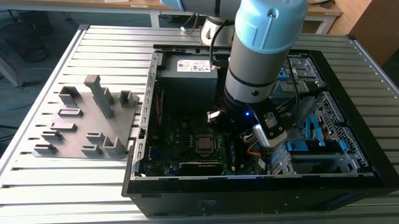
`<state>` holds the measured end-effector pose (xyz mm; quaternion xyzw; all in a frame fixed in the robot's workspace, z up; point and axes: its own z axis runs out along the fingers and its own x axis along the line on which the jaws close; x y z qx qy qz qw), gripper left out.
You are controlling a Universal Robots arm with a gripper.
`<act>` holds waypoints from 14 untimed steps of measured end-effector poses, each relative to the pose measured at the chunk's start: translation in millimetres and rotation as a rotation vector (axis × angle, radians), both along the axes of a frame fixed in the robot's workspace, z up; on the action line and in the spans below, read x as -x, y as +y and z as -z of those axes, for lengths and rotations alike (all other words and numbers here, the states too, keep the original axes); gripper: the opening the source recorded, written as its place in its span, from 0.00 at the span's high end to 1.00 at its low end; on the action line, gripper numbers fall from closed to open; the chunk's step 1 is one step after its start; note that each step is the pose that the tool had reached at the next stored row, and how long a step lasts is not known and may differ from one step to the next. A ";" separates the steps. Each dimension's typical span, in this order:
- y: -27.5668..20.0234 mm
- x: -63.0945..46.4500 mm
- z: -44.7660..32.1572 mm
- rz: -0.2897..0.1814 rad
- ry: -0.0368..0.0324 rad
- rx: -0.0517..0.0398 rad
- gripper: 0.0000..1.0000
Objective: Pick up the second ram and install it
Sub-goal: 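Insert the second ram into the second slot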
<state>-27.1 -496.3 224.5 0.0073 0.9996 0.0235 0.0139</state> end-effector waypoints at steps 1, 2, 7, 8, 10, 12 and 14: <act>0.4 -0.2 0.1 0.000 0.0006 0.0002 0.86; 0.9 -0.3 0.4 0.000 0.0012 0.0002 0.86; 1.9 -0.3 3.5 0.000 0.0024 0.0003 0.86; 1.9 -0.3 3.7 0.000 0.0024 0.0004 0.86; 1.9 -0.3 4.4 0.000 0.0024 0.0002 0.86; 2.0 -0.3 5.1 0.000 0.0024 0.0003 0.86; 2.0 -0.3 6.3 0.000 0.0023 0.0001 0.86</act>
